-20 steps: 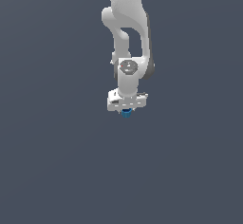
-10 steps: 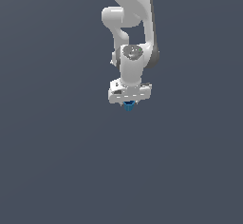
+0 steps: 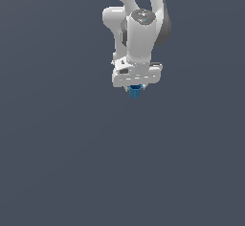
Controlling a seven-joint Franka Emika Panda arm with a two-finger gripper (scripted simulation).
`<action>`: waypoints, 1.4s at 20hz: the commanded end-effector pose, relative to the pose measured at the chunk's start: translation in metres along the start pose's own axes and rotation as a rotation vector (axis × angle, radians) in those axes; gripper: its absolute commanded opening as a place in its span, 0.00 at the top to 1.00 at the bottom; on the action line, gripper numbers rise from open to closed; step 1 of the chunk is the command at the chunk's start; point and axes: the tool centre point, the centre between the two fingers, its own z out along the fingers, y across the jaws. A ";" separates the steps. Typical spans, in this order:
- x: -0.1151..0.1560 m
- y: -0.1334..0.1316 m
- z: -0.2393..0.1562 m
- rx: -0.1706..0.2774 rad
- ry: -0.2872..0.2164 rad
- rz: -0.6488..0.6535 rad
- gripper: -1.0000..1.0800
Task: Pick up the object and move it to a goal position.
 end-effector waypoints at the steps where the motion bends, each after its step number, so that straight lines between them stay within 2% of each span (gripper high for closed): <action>1: -0.003 -0.006 -0.027 0.000 0.000 0.000 1.00; 9: -0.010 -0.024 -0.106 0.000 0.000 0.000 1.00; 15: -0.012 -0.033 -0.150 0.000 0.000 0.000 1.00; 21: -0.013 -0.039 -0.177 0.000 0.000 0.000 1.00; 28: -0.011 -0.041 -0.185 0.001 0.000 0.000 1.00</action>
